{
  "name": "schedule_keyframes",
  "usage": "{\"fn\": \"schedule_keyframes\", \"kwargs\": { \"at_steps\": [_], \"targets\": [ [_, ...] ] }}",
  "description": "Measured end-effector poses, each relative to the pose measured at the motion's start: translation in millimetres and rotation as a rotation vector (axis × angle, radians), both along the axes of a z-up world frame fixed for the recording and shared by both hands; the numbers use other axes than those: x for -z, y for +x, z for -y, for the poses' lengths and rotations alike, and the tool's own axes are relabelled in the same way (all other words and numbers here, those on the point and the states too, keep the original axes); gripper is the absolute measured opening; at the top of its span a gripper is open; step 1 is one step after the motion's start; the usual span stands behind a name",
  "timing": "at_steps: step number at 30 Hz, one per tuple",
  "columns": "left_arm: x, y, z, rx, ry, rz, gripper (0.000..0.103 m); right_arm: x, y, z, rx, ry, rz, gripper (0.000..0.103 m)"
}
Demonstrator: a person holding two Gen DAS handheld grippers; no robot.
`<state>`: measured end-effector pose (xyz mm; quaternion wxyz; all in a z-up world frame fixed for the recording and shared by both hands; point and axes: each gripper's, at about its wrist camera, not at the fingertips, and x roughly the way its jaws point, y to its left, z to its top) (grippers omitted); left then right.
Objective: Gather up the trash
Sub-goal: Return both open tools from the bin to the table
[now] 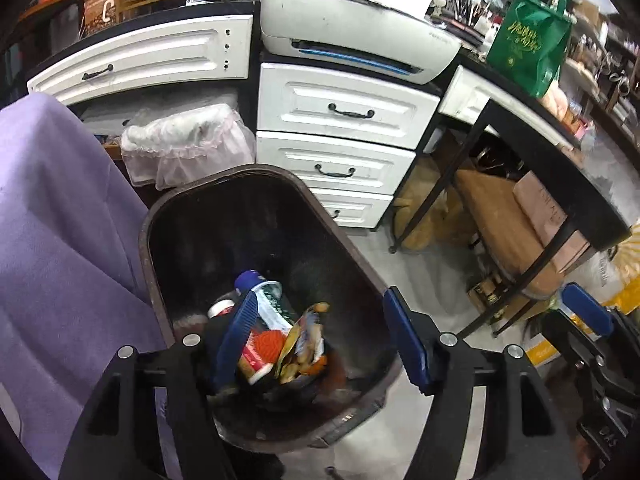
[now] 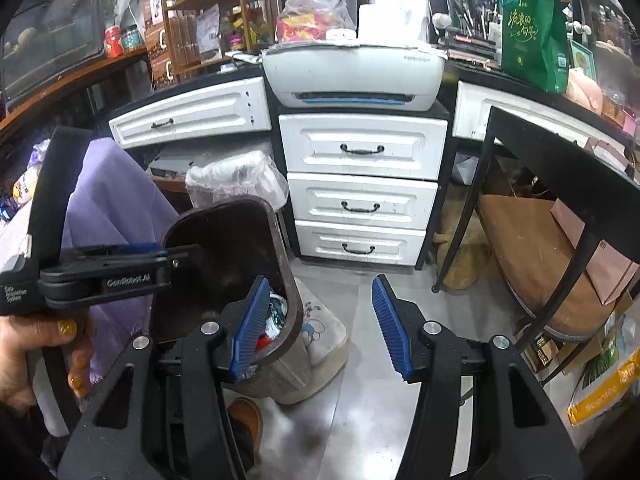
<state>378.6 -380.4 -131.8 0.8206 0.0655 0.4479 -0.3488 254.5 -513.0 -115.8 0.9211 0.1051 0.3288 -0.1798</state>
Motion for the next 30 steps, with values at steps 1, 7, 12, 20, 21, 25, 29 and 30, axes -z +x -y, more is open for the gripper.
{"fn": "schedule_keyframes", "kwargs": {
  "at_steps": [1,7,12,20,21,25,29,30],
  "targets": [
    [-3,-1,-1,0.001,-0.003,-0.001,0.067,-2,-1,0,0.004,-0.001,0.007,0.054],
    [-33,-20,-24,0.0,-0.073,0.034,0.073,-17,-9,1,0.035,-0.011,0.049,0.062],
    [-66,-35,-51,-0.021,-0.141,0.099,0.082,-20,-11,5,0.053,0.007,0.055,0.068],
    [-107,-46,-105,-0.064,-0.143,0.22,0.093,-24,10,-24,-0.039,0.006,0.034,0.079],
    [-110,-44,-114,-0.076,-0.133,0.236,0.094,-26,14,-30,-0.056,0.005,0.037,0.08],
    [-117,-37,-145,-0.115,-0.103,0.26,0.095,-36,27,-57,-0.137,0.007,0.053,0.083],
    [-124,-26,-181,-0.175,-0.085,0.288,0.097,-47,47,-93,-0.245,0.019,0.057,0.084],
    [-126,-21,-191,-0.192,-0.076,0.293,0.097,-49,51,-102,-0.269,0.02,0.057,0.084]
  ]
}}
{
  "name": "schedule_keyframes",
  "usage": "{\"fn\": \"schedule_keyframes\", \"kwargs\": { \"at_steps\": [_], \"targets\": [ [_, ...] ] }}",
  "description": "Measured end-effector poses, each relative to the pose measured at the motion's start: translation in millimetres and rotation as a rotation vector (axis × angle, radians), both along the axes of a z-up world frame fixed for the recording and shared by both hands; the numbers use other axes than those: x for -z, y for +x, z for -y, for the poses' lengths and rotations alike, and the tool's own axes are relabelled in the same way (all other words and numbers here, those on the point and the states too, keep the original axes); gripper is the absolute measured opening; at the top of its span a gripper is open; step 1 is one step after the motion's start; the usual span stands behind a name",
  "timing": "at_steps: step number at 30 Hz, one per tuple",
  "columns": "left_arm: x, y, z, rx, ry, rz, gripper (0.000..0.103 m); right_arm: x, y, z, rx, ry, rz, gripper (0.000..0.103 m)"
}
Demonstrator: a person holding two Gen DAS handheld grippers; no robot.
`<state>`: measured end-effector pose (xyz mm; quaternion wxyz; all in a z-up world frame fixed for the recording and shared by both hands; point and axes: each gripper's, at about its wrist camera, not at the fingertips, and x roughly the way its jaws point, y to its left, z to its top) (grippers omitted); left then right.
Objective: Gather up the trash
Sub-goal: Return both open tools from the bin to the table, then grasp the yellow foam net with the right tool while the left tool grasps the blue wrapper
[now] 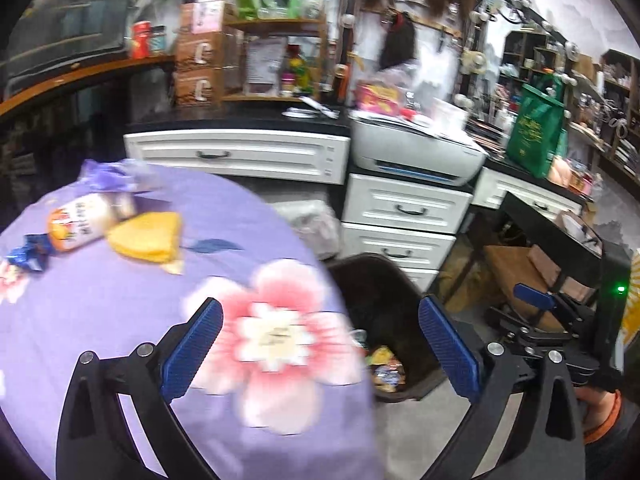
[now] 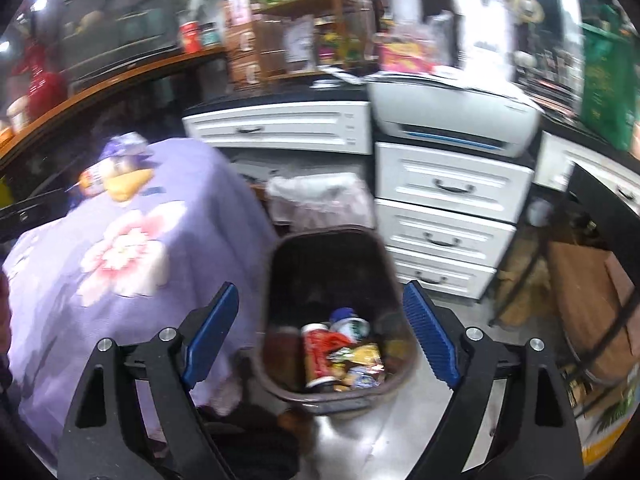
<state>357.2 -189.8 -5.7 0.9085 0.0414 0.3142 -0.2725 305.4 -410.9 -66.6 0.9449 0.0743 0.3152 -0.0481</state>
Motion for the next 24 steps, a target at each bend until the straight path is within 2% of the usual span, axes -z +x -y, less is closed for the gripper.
{"fn": "schedule_keyframes", "kwargs": {
  "at_steps": [8,11,15,20,24],
  "targets": [
    [-27,46,-79,-0.128,-0.005,0.069,0.097,-16,32,-65,-0.161,0.003,0.001,0.085],
    [-31,70,-106,-0.181,0.036,0.07,0.097,-21,46,-86,-0.209,0.019,-0.008,0.085],
    [-30,101,-146,-0.244,0.052,0.025,0.097,-32,68,-119,-0.288,0.02,-0.003,0.085],
    [-20,133,-194,-0.356,0.132,-0.032,0.097,-40,102,-163,-0.41,0.012,-0.034,0.085],
    [-12,156,-230,-0.426,0.053,-0.132,0.097,-43,136,-198,-0.489,0.015,-0.08,0.085]
  ]
}}
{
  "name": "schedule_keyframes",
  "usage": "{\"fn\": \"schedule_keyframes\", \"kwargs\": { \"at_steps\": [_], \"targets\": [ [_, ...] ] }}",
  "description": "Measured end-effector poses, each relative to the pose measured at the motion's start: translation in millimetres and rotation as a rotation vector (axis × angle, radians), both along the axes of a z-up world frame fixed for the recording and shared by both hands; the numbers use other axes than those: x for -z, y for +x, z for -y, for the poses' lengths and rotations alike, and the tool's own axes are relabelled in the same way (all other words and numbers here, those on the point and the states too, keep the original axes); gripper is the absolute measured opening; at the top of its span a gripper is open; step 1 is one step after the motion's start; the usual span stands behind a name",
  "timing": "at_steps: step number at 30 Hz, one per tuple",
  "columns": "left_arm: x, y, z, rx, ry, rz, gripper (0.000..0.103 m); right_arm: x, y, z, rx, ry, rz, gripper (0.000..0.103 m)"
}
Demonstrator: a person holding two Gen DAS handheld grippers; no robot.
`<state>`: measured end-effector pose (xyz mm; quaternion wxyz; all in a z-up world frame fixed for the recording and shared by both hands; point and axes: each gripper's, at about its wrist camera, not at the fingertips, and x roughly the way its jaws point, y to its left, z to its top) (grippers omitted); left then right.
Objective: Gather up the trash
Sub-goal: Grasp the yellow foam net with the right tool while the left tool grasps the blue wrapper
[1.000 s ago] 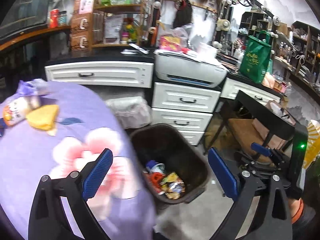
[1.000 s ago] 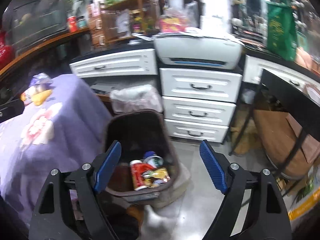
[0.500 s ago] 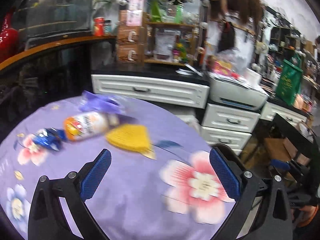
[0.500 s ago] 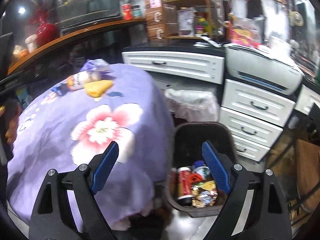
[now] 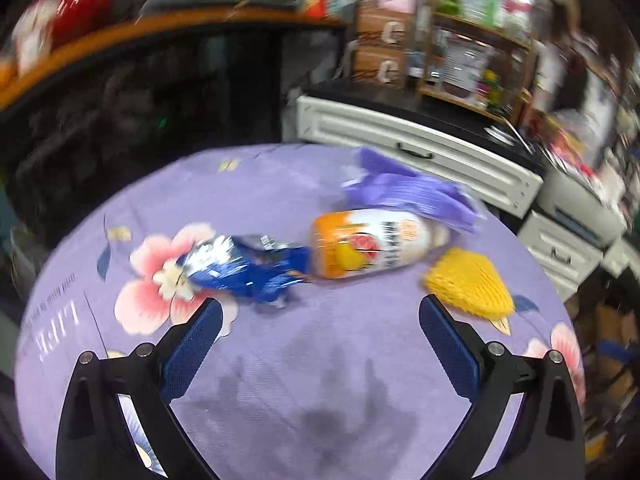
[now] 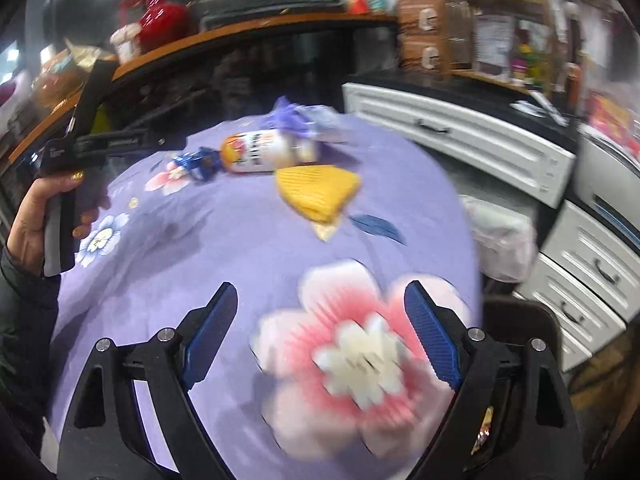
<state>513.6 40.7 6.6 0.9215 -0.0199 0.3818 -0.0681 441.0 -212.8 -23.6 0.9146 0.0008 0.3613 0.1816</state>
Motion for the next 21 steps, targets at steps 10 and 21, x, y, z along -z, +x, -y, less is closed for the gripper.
{"fn": "schedule_keyframes", "kwargs": {
  "at_steps": [10,21],
  "targets": [
    [20,2,-43,-0.046,-0.03,-0.004,0.096,14,94,-78,-0.093,-0.232,-0.022,0.085],
    [30,11,-59,-0.091,-0.112,-0.027,0.096,43,138,-102,-0.078,-0.432,-0.013,0.04]
  ]
}}
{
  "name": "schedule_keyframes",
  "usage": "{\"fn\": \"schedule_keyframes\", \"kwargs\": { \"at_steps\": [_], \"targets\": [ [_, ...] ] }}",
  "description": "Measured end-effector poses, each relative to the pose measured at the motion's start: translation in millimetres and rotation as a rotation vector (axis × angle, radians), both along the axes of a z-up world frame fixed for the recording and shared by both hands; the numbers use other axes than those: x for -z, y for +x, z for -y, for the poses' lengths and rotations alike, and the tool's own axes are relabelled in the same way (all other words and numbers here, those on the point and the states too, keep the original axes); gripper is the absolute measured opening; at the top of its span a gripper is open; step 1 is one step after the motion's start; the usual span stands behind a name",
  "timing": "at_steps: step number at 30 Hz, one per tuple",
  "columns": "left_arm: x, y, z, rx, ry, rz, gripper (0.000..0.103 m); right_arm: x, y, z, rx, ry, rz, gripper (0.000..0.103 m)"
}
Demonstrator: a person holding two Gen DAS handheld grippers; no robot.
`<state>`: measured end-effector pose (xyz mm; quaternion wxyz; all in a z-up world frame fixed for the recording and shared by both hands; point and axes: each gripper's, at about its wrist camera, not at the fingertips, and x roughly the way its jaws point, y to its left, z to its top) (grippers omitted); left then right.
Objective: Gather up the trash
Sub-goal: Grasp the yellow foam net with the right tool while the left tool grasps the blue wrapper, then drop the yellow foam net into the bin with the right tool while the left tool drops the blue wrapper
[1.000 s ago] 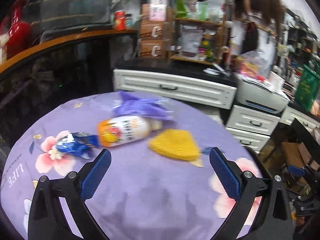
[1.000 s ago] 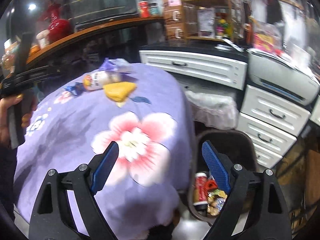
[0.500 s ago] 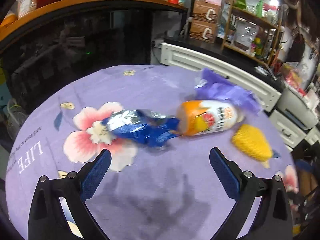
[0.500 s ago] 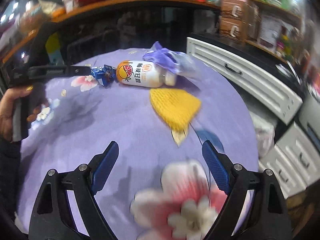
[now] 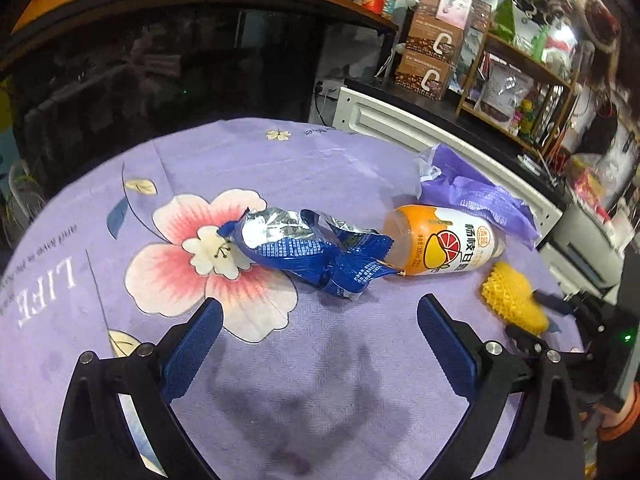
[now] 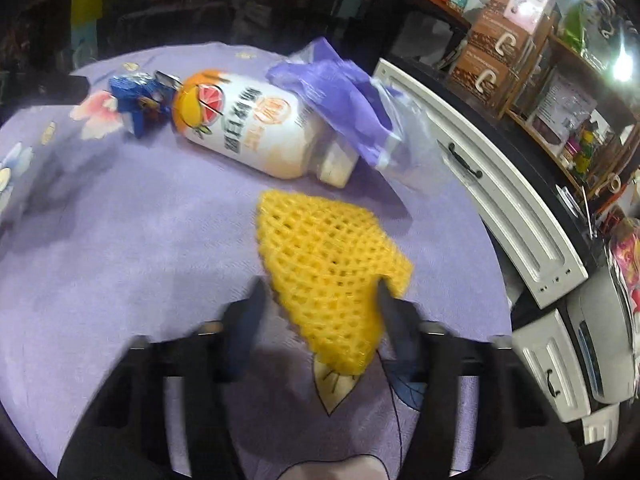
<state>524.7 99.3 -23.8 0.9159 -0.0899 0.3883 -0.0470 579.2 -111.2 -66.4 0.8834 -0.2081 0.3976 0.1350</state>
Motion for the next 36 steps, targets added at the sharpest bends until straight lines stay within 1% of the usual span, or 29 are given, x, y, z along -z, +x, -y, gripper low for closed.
{"fn": "schedule_keyframes", "kwargs": {
  "at_steps": [2,6,8,11,13,16,19,23,25,26,29,30,31,32,33,34,35,36],
  "targets": [
    [1,1,-1,-0.009,-0.005,0.001,0.096,0,0,1,0.004,0.002,0.007,0.031],
    [1,1,-2,-0.021,-0.023,0.014,0.096,-4,-5,4,-0.002,0.004,0.028,0.018],
    [2,1,-5,-0.042,-0.056,0.018,0.096,-8,-14,5,-0.012,0.023,0.028,0.017],
    [6,3,-11,-0.079,-0.117,0.013,0.096,-13,-29,5,-0.036,0.024,0.05,0.016],
    [8,6,-16,-0.108,-0.172,0.016,0.096,-17,-40,6,-0.051,0.026,0.072,0.016],
    [11,10,-20,-0.142,-0.233,0.006,0.096,-22,-57,8,-0.069,0.045,0.079,0.016],
    [10,17,-21,-0.146,-0.283,0.004,0.096,-29,-71,10,-0.086,0.044,0.106,0.016],
    [14,34,-25,-0.195,-0.304,-0.009,0.096,-36,-85,14,-0.094,0.068,0.121,0.016],
    [20,44,-23,-0.183,-0.324,-0.033,0.09,-36,-90,15,-0.099,0.072,0.118,0.016],
    [23,48,-21,-0.176,-0.326,-0.044,0.089,-36,-91,16,-0.1,0.072,0.118,0.016],
    [31,56,-10,-0.147,-0.285,-0.072,0.083,-35,-95,18,-0.101,0.08,0.111,0.016],
    [34,60,-5,-0.137,-0.245,-0.092,0.075,-35,-95,20,-0.099,0.081,0.111,0.016],
    [36,60,-3,-0.136,-0.218,-0.1,0.063,-34,-95,21,-0.096,0.083,0.112,0.016],
    [37,60,-2,-0.142,-0.192,-0.101,0.059,-34,-94,22,-0.091,0.088,0.111,0.016],
    [37,60,-3,-0.147,-0.171,-0.098,0.053,-34,-94,24,-0.087,0.093,0.109,0.016],
    [37,59,-3,-0.151,-0.158,-0.104,0.043,-33,-93,25,-0.081,0.098,0.108,0.016],
    [37,58,-5,-0.152,-0.154,-0.107,0.037,-34,-92,26,-0.074,0.103,0.108,0.016],
    [37,57,-6,-0.153,-0.157,-0.108,0.034,-34,-92,28,-0.066,0.109,0.109,0.016]
  ]
}}
